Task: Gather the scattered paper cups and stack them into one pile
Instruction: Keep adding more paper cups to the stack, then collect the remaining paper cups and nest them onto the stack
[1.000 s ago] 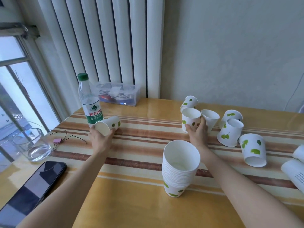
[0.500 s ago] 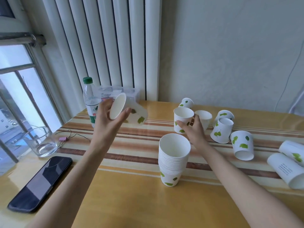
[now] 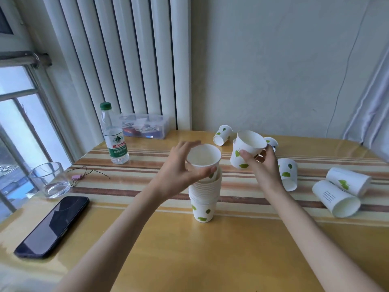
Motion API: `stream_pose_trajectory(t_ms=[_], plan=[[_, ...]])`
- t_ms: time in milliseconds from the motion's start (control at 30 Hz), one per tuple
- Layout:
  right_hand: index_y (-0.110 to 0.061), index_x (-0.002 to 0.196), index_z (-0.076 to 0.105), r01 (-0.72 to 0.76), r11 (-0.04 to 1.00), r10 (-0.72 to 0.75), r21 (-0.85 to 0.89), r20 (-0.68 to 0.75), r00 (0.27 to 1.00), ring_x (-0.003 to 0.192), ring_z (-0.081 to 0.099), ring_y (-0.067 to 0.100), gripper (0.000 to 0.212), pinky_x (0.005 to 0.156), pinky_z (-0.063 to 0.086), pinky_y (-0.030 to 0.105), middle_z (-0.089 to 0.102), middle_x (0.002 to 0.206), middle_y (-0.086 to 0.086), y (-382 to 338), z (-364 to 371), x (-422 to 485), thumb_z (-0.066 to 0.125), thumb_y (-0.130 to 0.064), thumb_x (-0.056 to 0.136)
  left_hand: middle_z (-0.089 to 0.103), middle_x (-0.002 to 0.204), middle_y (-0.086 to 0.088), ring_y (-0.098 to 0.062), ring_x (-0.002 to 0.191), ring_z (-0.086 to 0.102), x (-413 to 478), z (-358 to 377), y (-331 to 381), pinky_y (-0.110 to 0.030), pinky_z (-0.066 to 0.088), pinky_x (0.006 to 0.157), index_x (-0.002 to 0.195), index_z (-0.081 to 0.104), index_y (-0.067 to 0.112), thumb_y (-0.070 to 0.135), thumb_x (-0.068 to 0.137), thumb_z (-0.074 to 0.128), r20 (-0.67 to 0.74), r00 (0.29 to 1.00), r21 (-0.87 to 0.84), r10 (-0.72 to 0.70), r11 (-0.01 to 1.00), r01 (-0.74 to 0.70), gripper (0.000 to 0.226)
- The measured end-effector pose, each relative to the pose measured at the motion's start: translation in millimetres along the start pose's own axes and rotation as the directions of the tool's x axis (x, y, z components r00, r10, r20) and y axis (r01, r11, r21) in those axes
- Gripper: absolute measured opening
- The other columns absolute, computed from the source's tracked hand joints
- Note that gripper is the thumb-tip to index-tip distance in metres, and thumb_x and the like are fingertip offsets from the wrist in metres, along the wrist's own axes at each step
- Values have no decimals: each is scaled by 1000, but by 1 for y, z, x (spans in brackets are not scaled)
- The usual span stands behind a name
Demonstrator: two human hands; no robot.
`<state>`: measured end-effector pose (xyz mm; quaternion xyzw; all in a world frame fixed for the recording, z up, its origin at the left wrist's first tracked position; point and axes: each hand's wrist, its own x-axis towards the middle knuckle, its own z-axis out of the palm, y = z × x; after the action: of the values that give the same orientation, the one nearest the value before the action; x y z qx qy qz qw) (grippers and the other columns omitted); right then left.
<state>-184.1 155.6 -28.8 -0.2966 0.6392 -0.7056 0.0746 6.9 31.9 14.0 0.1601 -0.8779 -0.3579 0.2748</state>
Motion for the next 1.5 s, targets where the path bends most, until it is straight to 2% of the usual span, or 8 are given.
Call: stream_pose_trajectory(t_ms=[133,333,533,700,867,1100,1267,1500], plan=[[-24,118,48,59,994,-62,91,27,998,106,60,5,46,81,47,18,61,110,-11,-25,1,-14,71,-25,78,33,146,7,-9,139,27,-15,13,-12,-26,24,115,147,33,20,67,62,62,166,985,41,-52,998,46,101],[-18,107,51,172,943,-224,284,163,961,92,63,-3,32,74,47,12,64,101,-5,-70,20,-33,64,-16,77,25,152,11,-5,141,25,-27,29,-33,-32,23,118,154,-2,27,56,57,78,149,974,-300,-172,930,211,128],[-23,117,54,33,996,-60,82,355,933,114,57,8,51,95,45,30,64,119,-4,-38,43,-53,72,-31,70,54,135,9,-6,125,52,-36,55,-56,-14,47,96,143,31,28,48,59,80,144,974,-338,-176,916,216,99],[-31,123,48,-79,994,101,-69,437,894,115,50,-7,59,92,39,22,57,125,-16,-23,42,-64,70,-42,69,61,129,6,-11,118,59,-39,66,-71,-34,49,102,135,41,26,45,60,82,132,971,-338,-200,912,234,88],[-45,142,19,-135,991,120,-8,513,850,126,45,-2,102,108,37,43,45,137,-21,-18,46,-72,66,-74,56,61,128,5,-11,119,58,-41,73,-80,-37,49,101,134,41,22,47,59,82,87,968,-325,-234,912,250,89],[-36,137,38,-131,991,115,8,423,899,109,45,-22,49,109,34,31,49,120,-30,-22,76,-47,49,-44,91,59,123,-1,-9,105,60,-19,56,-90,-9,53,68,130,42,18,23,70,85,14,971,-313,-240,921,232,74],[-38,137,35,-161,987,143,7,428,892,119,45,-2,49,105,39,29,48,130,-16,-11,112,-25,49,-47,90,62,119,-1,-20,111,61,4,31,-119,-44,57,84,127,43,23,47,55,80,-20,951,-297,-309,910,289,85],[-32,138,36,-187,981,192,-54,399,896,124,46,9,60,107,35,31,50,134,-11,-3,141,-9,55,-52,85,57,128,-10,-25,119,56,15,26,-142,-18,59,63,136,39,17,47,56,79,27,944,-353,-329,880,317,94]])
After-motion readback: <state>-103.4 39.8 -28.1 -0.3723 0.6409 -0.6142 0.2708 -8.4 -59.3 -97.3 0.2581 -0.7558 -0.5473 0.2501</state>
